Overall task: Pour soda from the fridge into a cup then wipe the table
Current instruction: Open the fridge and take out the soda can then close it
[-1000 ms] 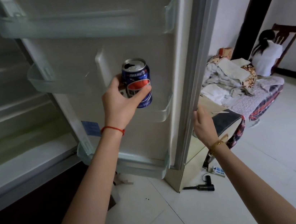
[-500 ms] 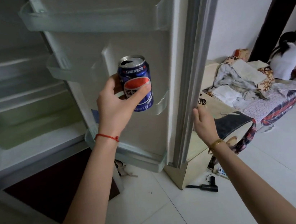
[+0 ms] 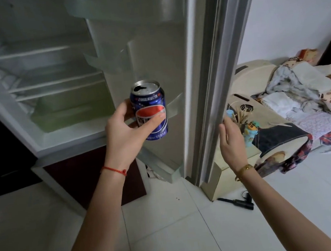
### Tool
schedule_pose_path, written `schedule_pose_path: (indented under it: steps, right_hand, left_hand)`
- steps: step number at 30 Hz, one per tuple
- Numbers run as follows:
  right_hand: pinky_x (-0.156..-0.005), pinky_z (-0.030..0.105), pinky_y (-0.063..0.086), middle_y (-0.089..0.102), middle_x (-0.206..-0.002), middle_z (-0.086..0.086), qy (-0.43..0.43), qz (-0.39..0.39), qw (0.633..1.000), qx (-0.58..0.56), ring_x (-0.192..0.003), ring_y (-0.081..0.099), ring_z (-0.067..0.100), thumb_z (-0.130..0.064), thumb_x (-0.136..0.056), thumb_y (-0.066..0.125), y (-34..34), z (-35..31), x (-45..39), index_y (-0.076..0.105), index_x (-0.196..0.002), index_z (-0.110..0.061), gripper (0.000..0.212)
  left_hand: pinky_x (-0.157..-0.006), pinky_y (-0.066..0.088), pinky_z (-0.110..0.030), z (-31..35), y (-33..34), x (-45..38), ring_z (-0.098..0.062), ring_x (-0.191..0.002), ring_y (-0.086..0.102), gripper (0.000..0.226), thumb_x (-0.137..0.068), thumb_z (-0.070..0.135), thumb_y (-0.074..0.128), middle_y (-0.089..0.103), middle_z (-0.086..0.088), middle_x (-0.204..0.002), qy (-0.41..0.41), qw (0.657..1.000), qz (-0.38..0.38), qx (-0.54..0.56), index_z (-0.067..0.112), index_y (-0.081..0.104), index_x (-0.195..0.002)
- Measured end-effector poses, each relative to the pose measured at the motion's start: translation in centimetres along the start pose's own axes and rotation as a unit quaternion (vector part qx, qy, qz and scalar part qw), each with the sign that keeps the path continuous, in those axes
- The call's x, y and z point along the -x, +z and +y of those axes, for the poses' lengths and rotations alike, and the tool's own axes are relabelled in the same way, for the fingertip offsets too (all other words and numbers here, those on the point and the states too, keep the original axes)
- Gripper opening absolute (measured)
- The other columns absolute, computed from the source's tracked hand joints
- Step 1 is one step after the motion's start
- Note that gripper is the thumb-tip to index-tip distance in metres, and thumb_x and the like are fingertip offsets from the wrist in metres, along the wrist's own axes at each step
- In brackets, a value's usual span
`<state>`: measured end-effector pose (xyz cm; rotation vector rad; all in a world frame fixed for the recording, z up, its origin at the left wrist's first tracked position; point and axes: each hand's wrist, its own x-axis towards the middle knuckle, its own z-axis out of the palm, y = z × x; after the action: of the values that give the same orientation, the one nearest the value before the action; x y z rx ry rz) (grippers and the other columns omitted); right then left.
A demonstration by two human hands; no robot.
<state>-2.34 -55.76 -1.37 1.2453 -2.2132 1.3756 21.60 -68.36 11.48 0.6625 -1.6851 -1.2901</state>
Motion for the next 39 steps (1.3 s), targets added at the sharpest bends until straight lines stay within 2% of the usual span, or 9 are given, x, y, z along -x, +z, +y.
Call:
schedule_pose_path:
  steps: [3, 5, 7, 9, 15, 20, 25, 32, 39]
  right_hand:
    - [-0.096, 0.045, 0.046, 0.056, -0.119, 0.016, 0.002, -0.008, 1.000, -0.002, -0.109, 0.054, 0.025, -0.032, -0.105, 0.027, 0.8, -0.4, 1.5, 0.045, -0.127, 0.000, 0.044]
    - [-0.112, 0.037, 0.038, 0.050, -0.142, 0.012, -0.005, -0.004, 1.000, 0.006, -0.130, 0.047, 0.019, -0.033, -0.105, 0.028, 1.3, -1.1, 2.5, 0.037, -0.145, -0.006, 0.049]
    - [-0.116, 0.024, 0.026, 0.038, -0.154, 0.009, -0.028, 0.010, 0.999, 0.017, -0.141, 0.033, 0.007, -0.024, -0.105, 0.033, 1.7, -2.1, 3.3, 0.030, -0.151, -0.008, 0.049]
    - [-0.117, 0.022, 0.023, 0.034, -0.156, 0.009, -0.043, 0.014, 0.999, 0.020, -0.143, 0.028, 0.005, -0.020, -0.104, 0.037, 2.2, -2.9, 4.1, 0.029, -0.151, -0.006, 0.050]
    - [-0.117, 0.036, 0.031, 0.036, -0.154, 0.016, -0.092, 0.016, 0.995, 0.032, -0.143, 0.036, 0.023, -0.013, -0.101, 0.043, 4.1, -6.0, 6.7, 0.033, -0.147, 0.002, 0.050]
    - [-0.119, 0.032, 0.026, 0.032, -0.155, 0.018, -0.122, 0.005, 0.992, 0.021, -0.144, 0.032, 0.023, -0.011, -0.100, 0.045, 6.1, -9.8, 9.2, 0.031, -0.147, 0.006, 0.052]
    - [-0.121, 0.039, 0.025, 0.027, -0.158, 0.016, -0.157, -0.024, 0.987, 0.039, -0.148, 0.027, 0.024, -0.018, -0.101, 0.043, 8.8, -13.9, 11.2, 0.027, -0.149, 0.004, 0.055]
    - [-0.123, 0.034, 0.014, 0.014, -0.162, 0.006, -0.163, -0.058, 0.984, 0.031, -0.151, 0.014, 0.022, -0.030, -0.101, 0.044, 14.3, -20.5, 13.3, 0.019, -0.153, -0.004, 0.063]
    - [-0.122, 0.045, 0.022, 0.020, -0.161, 0.012, -0.208, -0.074, 0.975, 0.010, -0.150, 0.016, 0.029, -0.031, -0.097, 0.059, 19.8, -27.0, 13.4, 0.022, -0.152, -0.002, 0.072]
  left_hand:
    - [-0.087, 0.055, -0.026, -0.2, -1.4, 1.5, -0.008, -0.102, 0.068, 0.055, -0.066, 0.025, 0.089, 0.072, 0.010, -0.108, -0.011, 1.000, 0.009, 0.004, 0.025, 0.066, -0.115]
    - [-0.083, 0.054, -0.022, -0.2, -2.3, 2.3, -0.006, -0.098, 0.069, 0.049, -0.067, 0.020, 0.088, 0.073, 0.010, -0.104, -0.015, 1.000, 0.018, 0.015, 0.025, 0.066, -0.110]
    - [-0.081, 0.054, -0.021, -0.3, -3.2, 3.1, -0.006, -0.096, 0.069, 0.045, -0.067, 0.017, 0.088, 0.074, 0.011, -0.101, -0.016, 0.999, 0.028, 0.017, 0.027, 0.066, -0.105]
    - [-0.082, 0.053, -0.021, -0.6, -4.2, 3.8, -0.008, -0.098, 0.069, 0.046, -0.067, 0.016, 0.087, 0.074, 0.010, -0.103, -0.019, 0.999, 0.035, 0.021, 0.028, 0.066, -0.105]
    - [-0.083, 0.052, -0.017, -1.3, -7.9, 6.0, -0.005, -0.102, 0.067, 0.055, -0.066, 0.017, 0.087, 0.073, 0.010, -0.108, -0.030, 0.998, 0.055, 0.013, 0.030, 0.064, -0.114]
    - [-0.086, 0.052, -0.019, -1.6, -11.8, 7.6, -0.006, -0.105, 0.067, 0.051, -0.063, 0.023, 0.087, 0.072, 0.014, -0.108, -0.038, 0.997, 0.061, -0.003, 0.037, 0.064, -0.107]
    - [-0.096, 0.051, -0.030, -1.9, -16.5, 8.7, -0.008, -0.112, 0.063, 0.061, -0.062, 0.031, 0.087, 0.070, 0.010, -0.114, -0.051, 0.996, 0.061, -0.030, 0.033, 0.063, -0.117]
    - [-0.096, 0.052, -0.034, -2.1, -23.7, 10.3, -0.011, -0.112, 0.064, 0.067, -0.061, 0.034, 0.086, 0.070, 0.008, -0.115, -0.063, 0.992, 0.089, -0.056, 0.024, 0.062, -0.123]
    - [-0.077, 0.049, -0.008, -2.9, -30.3, 11.4, 0.001, -0.103, 0.066, 0.061, -0.066, 0.020, 0.086, 0.071, 0.011, -0.109, -0.070, 0.987, 0.131, -0.061, 0.021, 0.063, -0.123]
